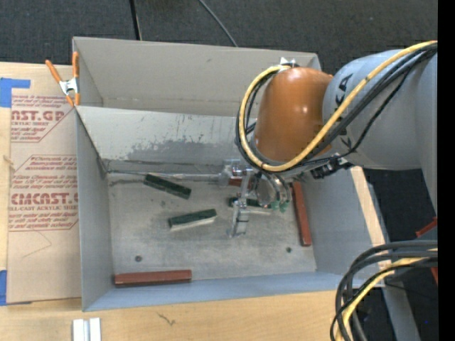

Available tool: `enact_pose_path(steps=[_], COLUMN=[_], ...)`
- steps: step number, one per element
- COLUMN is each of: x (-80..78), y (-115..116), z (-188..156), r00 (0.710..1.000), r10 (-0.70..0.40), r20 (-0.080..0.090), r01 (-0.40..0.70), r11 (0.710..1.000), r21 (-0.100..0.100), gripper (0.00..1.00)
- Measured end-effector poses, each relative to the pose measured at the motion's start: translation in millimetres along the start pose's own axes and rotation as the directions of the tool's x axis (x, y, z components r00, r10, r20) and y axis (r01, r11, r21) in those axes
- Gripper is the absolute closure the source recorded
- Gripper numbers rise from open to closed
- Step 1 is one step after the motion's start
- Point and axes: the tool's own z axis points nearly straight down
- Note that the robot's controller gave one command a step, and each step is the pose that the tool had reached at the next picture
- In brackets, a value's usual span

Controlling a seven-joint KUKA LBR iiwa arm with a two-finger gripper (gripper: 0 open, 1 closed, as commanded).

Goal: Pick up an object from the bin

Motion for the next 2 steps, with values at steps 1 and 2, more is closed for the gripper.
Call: enact_pose_path(steps=[1,2], x=[0.0,-25.2], y=[0,12], z=[0,46], r00=[1.000,0.998], r10=[0.000,-0.058], r20=[0.000,0.008], r01=[0.000,0.058], r11=[1.000,0.998], r21=[0.000,0.001], gripper=[0.00,0.00])
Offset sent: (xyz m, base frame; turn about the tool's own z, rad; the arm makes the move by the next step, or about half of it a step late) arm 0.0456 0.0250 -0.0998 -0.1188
